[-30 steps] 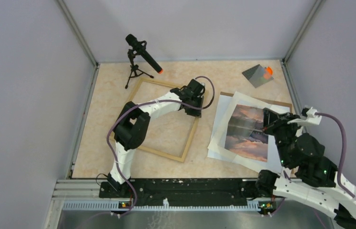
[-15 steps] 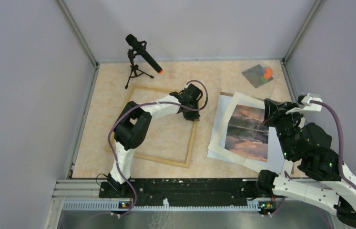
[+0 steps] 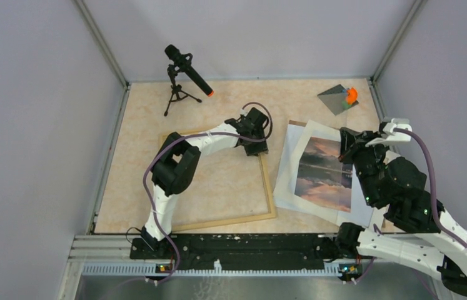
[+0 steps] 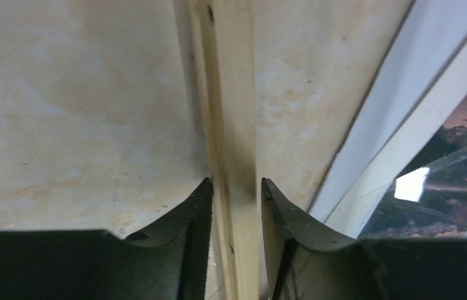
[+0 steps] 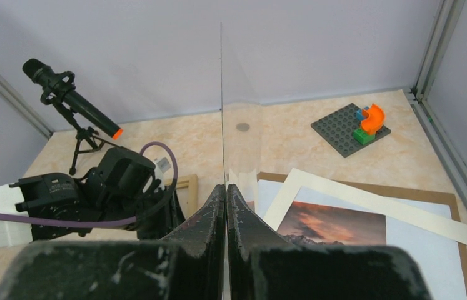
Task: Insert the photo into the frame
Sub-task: Place the photo frame at the center of the board.
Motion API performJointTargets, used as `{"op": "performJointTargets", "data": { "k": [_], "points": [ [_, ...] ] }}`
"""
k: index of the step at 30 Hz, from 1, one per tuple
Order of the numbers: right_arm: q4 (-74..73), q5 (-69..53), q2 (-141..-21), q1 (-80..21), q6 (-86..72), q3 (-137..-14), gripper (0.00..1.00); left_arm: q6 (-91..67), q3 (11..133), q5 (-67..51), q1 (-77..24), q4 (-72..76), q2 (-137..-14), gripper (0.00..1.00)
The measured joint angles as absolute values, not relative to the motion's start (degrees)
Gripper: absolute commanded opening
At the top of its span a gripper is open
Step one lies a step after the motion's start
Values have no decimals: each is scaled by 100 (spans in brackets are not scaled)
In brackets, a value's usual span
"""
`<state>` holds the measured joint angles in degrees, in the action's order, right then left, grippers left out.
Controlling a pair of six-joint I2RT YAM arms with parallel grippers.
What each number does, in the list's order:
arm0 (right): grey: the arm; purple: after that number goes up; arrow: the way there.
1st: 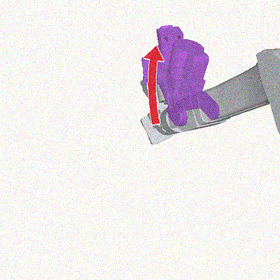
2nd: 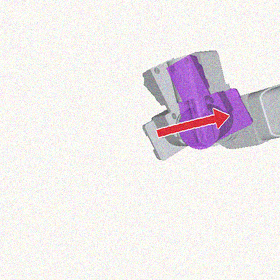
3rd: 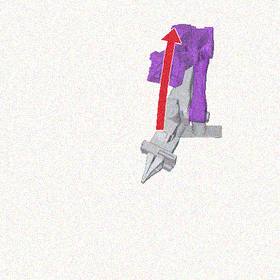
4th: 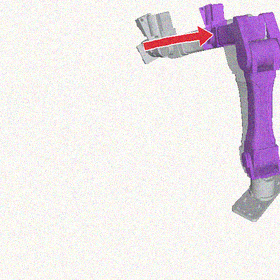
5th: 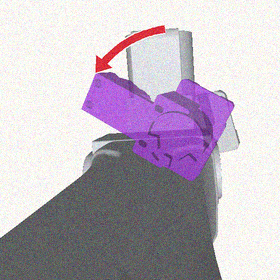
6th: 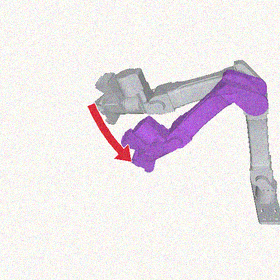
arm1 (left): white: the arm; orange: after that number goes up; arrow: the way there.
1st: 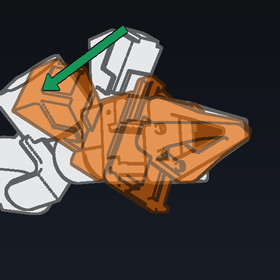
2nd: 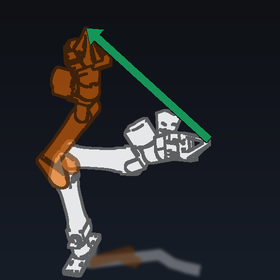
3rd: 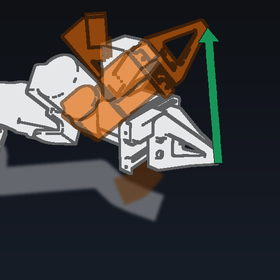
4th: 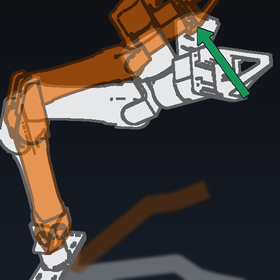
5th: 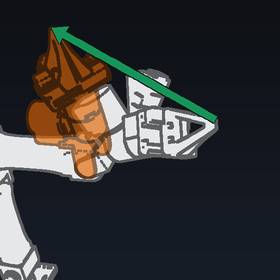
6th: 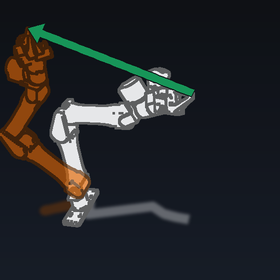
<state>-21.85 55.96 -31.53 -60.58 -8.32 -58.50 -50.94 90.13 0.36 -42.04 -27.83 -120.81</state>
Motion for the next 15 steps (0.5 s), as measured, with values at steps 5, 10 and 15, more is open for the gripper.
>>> {"op": "performJointTargets", "data": {
  "k": [5, 10, 15],
  "points": [
    [-2086, 5548, -3245, -6058, -659, -5867, 0, -4628, 9015, -244, -4209, -2519, -12031, 75],
    [-1916, 5476, -3712, -6058, -373, -6132, 0, -3927, 8525, -755, -4195, -2185, -11332, 82],
    [-1645, 5262, -4316, -6058, -36, -6462, 0, -3343, 8005, -902, -4104, -2040, -10033, 89]
  ]
}}
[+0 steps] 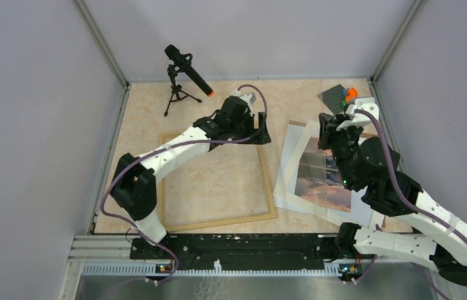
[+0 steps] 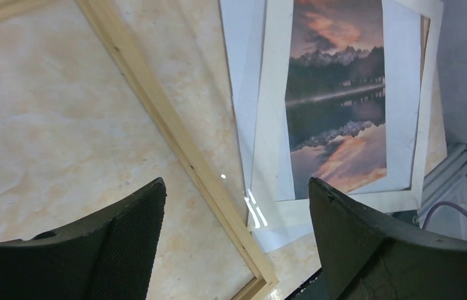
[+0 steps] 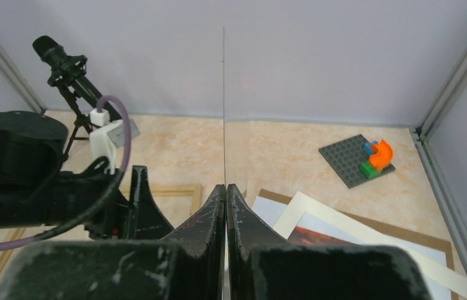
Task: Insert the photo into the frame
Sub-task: Place the photo frame at the center of the board, then place the photo frame item in the photo frame.
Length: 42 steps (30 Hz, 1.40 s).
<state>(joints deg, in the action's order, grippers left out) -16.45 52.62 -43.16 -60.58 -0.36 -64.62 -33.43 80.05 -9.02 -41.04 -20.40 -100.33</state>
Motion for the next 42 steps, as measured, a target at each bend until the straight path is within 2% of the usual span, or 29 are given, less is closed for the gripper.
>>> {"op": "performJointTargets", "data": {
  "k": [5, 11, 15, 19, 27, 37, 42],
  "points": [
    [-1411, 5022, -4720, -6058, 193, -6696, 0, -3308, 7738, -604, -3570, -2390, -9384, 94],
    [-1369, 4768, -5190, -6058, 523, -7588, 0, -3433, 6060, -652, -2342, -2554, -8997, 95],
    [-1304, 4593, -5437, -6058, 722, -8337, 0, -3430, 5524, -836, -1798, -2615, -8595, 95],
    [-1278, 4399, -5607, -6058, 790, -8823, 0, -3326, 5529, -965, -1772, -2412, -8136, 95],
    [-1125, 3586, -6156, -6058, 119, -8910, 0, -3092, 5647, -934, -1614, -2379, -7848, 93],
    [-1302, 2589, -7926, -5924, -1474, -9690, 0, -2528, 5251, -5, -1599, -1608, -4877, 93],
    [-1105, 1957, -7837, -4888, -2744, -9216, 0, -2316, 5186, 43, -1599, -1374, -4587, 94]
  ]
}}
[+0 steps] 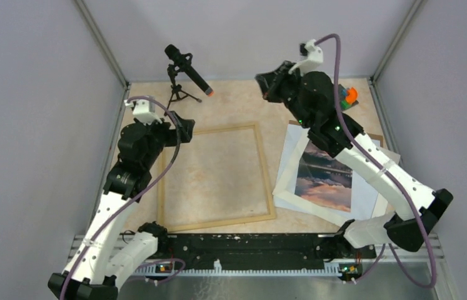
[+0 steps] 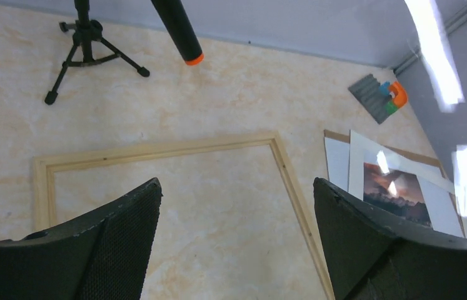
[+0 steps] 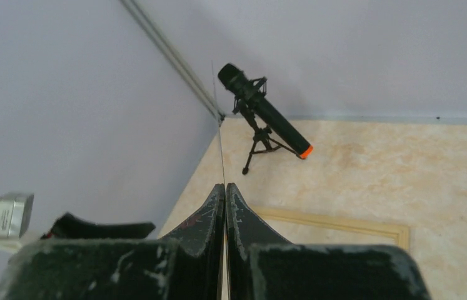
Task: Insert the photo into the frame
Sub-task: Place the photo frame item in the photo frame.
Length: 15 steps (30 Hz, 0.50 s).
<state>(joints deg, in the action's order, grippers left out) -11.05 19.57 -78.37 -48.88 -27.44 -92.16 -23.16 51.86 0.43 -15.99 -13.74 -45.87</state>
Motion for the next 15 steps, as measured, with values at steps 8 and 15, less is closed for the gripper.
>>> {"op": "performJointTargets", "data": {
  "k": [8, 15],
  "points": [
    [93, 1166, -7122, -2858, -4602, -5811, 0, -2290, 5186, -1205, -1599, -1369, -5996, 94],
    [849, 281, -7107, -2147, -5059, -3691, 0, -3000, 4755, -3061, -1645, -670, -7885, 89]
  ]
}}
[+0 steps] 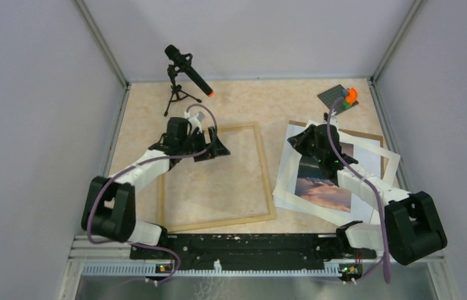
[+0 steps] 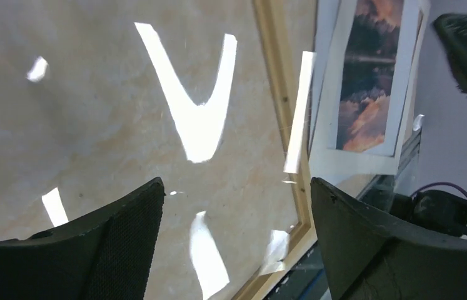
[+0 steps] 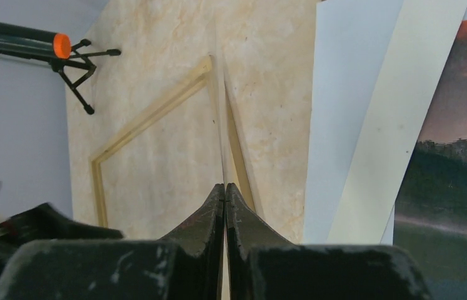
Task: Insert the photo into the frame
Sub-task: Place the photo frame item in the photo frame.
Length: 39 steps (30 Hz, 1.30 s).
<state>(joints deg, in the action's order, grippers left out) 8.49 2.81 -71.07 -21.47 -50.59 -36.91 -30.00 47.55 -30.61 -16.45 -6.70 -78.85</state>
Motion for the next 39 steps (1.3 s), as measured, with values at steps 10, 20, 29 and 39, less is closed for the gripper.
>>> {"op": "performJointTargets", "data": {
  "k": [10, 20, 29, 39],
  "points": [
    [1577, -1992, -7795, -1135, -4727, -3649, 29, -3948, 3664, -3708, -1944, 510, -8903, 89],
    [2390, -2982, -8152, -1114, -4871, -2969, 53, -4534, 3111, -3485, -2040, 1291, -8635, 89],
    [2882, -2383, -7210, -1686, -5048, -1824, 29, -4661, 3033, -3336, -2163, 1380, -8521, 94],
    [2906, -2591, -7074, -1640, -4609, -1975, 0, -3433, 4425, -3135, -1992, -425, -7964, 98]
  ]
}}
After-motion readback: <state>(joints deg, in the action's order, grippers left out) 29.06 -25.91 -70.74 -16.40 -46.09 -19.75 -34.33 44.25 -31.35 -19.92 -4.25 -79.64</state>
